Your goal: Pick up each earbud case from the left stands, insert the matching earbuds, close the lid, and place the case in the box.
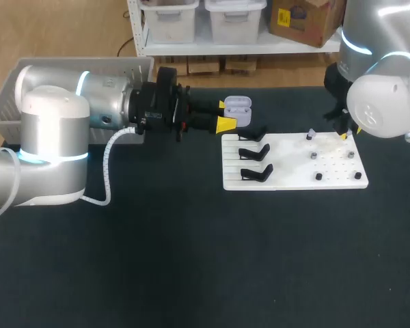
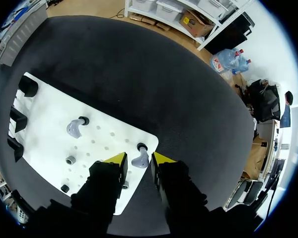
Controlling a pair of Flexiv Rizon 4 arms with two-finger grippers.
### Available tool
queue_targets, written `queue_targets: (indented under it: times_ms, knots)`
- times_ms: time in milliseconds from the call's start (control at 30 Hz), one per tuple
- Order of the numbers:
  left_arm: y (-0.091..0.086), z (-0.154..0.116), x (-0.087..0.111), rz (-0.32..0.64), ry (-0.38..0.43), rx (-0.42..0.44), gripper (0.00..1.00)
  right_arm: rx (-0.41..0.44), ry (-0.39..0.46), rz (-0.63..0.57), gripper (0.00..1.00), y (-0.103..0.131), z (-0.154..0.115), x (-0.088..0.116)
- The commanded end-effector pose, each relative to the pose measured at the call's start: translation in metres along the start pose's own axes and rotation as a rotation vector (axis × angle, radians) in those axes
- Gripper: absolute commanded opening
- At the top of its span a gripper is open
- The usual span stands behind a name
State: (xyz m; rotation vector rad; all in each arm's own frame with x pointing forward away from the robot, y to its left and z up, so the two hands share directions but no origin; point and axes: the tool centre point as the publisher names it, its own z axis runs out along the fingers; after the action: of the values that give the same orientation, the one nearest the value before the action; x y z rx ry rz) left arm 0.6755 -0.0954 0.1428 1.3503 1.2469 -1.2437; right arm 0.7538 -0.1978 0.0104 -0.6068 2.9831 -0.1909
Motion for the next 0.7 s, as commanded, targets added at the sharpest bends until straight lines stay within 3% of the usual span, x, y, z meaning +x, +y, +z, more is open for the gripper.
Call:
queue_targets:
  times_ms: [33,100,133,167,433,700]
  knots:
    - [0.001,0.0,0.001,0.0,-0.001,0.001,0.0,0.001,0.003,0.001,0.22,0.0,0.0,-0.001]
    - [0.001,0.0,0.001,0.0,-0.001,0.001,0.0,0.002,0.004,0.001,0.13,0.0,0.0,-0.001]
    - [0.001,0.0,0.001,0.0,-0.001,0.001,0.0,0.004,0.005,0.002,0.02,0.0,0.0,-0.001]
    - [0.001,0.0,0.001,0.0,-0.001,0.001,0.0,0.005,0.006,0.003,0.0,0.0,0.0,0.0]
    - [0.001,0.0,0.001,0.0,-0.001,0.001,0.0,0.017,-0.004,0.005,0.0,0.004,-0.01,0.005]
    - [0.001,0.0,0.001,0.0,-0.001,0.001,0.0,0.026,-0.029,0.036,0.0,0.026,-0.053,0.019]
